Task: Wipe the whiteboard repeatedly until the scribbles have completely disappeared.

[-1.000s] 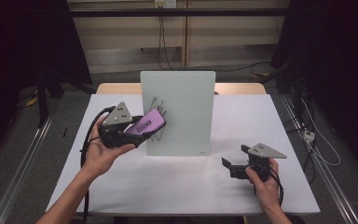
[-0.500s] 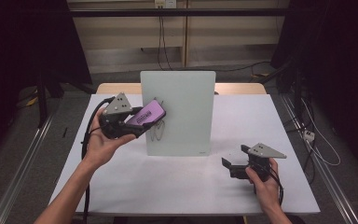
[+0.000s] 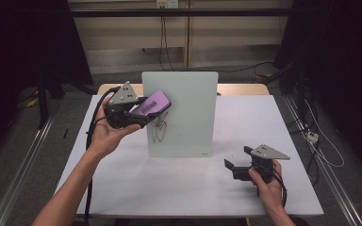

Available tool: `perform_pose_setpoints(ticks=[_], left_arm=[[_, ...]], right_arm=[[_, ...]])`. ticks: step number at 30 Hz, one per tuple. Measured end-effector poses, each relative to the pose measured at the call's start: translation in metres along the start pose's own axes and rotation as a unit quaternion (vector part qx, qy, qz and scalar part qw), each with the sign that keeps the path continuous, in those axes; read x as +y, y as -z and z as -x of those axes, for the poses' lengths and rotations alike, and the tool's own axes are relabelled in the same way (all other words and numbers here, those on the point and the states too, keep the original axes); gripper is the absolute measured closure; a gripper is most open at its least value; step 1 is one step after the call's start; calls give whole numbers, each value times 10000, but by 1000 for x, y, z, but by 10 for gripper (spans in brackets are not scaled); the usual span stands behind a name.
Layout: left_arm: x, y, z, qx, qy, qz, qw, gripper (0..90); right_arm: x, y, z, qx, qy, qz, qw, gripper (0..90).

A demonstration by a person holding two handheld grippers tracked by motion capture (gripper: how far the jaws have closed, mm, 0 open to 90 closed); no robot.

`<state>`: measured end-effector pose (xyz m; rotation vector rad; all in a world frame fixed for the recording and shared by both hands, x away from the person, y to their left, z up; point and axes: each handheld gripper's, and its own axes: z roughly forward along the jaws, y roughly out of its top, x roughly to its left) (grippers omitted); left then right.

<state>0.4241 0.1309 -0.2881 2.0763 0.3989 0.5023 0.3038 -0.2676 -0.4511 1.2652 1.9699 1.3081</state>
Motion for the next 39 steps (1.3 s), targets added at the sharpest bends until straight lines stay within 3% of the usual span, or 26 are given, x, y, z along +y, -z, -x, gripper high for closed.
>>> perform_pose_setpoints(ticks=[6,17,39], left_arm=[[7,-5,-5,45,-274,112,9996,413],[8,-11,-13,21,-427,21,9991,414],[1,-19,-10,-15,-508,-142,9986,415]], right_arm=[[0,0,1,7,9,7,10000,58],[0,0,1,21,3,8,10000,57],[0,0,0,9,11,7,10000,57]])
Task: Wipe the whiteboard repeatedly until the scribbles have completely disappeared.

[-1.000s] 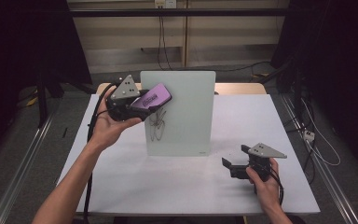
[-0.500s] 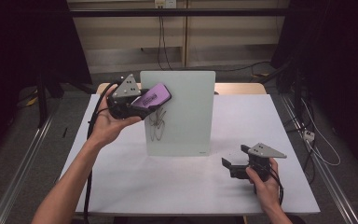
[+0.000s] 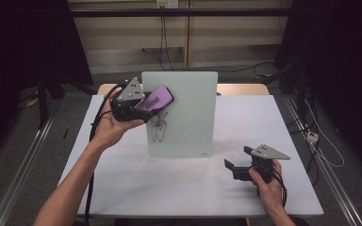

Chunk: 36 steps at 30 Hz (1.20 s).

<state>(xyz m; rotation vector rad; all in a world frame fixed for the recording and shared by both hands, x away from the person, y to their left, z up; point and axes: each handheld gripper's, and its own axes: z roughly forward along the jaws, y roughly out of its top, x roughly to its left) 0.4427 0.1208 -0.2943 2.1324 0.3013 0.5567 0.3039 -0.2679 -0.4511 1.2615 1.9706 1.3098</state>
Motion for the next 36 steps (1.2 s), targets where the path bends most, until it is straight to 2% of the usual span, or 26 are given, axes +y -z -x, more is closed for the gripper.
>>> perform_pose_setpoints(ticks=[11,17,21,28,31,36], left_arm=[[-6,-4,6,-76,-54,-95,9999,415],[-5,-4,8,7,-36,-90,10000,415],[-2,-1,3,12,5,-45,10000,414],[8,4,-3,154,33,82,9998,415],[7,3,-4,138,81,126,9998,415],[5,1,-3,89,45,75,9999,415]], right_arm=[[0,0,0,7,2,-4,10000,57],[0,0,0,17,6,2,10000,57],[0,0,0,6,10,5,10000,57],[0,-2,-1,52,14,-29,10000,57],[0,-2,-1,51,16,-32,10000,57],[0,-1,0,40,3,-12,10000,57]])
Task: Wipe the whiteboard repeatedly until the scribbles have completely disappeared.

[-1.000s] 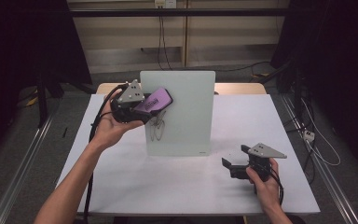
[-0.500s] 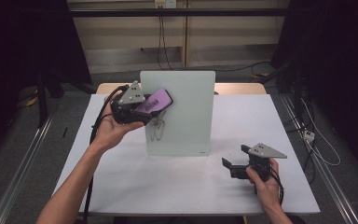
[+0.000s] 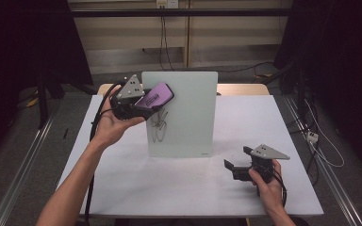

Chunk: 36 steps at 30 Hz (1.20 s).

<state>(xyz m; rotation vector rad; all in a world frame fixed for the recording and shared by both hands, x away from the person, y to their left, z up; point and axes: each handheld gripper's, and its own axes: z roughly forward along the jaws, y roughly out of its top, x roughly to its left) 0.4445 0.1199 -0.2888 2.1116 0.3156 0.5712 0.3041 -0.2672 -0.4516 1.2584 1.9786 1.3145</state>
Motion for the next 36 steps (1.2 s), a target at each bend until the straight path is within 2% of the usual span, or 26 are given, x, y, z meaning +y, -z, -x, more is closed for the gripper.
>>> perform_pose_setpoints(ticks=[13,17,25,33,36], left_arm=[[-13,-8,12,-163,-151,-225,9995,415],[-18,-10,15,-255,-79,-253,9993,415],[-27,-14,23,-349,-105,-408,9985,414],[-24,-14,20,-423,-106,-491,9978,415],[-19,-12,16,-375,-102,-425,9983,414]], right_arm=[[0,0,-1,6,2,-7,10000,57],[0,0,0,2,18,-21,10000,57],[0,-1,-1,16,12,-17,10000,57],[0,-1,1,-5,-1,6,10000,57],[0,-1,1,-16,-7,-2,10000,57]])
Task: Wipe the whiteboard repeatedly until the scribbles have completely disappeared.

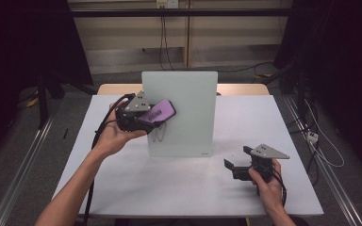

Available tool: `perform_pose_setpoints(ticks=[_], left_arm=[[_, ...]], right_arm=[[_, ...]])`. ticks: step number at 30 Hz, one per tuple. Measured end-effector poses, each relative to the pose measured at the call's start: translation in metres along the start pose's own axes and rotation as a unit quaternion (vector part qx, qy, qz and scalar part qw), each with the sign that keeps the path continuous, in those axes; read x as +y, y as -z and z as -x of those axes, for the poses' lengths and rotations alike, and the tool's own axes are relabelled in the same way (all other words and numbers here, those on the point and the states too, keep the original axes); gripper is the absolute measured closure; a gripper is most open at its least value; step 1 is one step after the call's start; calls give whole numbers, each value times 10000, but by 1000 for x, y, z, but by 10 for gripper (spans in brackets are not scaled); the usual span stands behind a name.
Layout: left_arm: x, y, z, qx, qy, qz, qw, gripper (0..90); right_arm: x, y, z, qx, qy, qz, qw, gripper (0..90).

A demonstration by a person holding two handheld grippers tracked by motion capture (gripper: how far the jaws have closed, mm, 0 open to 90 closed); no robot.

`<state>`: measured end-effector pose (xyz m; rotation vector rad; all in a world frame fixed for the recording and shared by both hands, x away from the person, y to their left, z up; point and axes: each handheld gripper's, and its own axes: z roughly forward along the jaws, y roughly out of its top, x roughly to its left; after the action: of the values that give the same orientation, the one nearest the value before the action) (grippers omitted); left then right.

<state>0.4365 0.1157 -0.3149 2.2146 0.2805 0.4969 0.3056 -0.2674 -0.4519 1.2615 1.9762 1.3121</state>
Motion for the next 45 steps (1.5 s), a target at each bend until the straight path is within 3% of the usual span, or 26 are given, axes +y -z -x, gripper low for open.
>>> perform_pose_setpoints(ticks=[10,15,21,24,45], left_arm=[[20,18,-18,382,20,246,9990,414],[21,17,-18,427,-20,238,9988,414],[17,10,-8,371,-206,10,9991,414],[14,4,-3,323,-189,48,9993,414],[-6,-21,26,-13,-422,-426,9982,413]], right_arm=[[0,0,-1,29,13,-14,10000,57],[0,0,-1,26,32,-25,10000,57],[0,0,-1,38,23,-37,10000,56],[0,-1,-1,40,17,-45,10000,56],[0,-1,-2,41,31,-44,10000,56]])
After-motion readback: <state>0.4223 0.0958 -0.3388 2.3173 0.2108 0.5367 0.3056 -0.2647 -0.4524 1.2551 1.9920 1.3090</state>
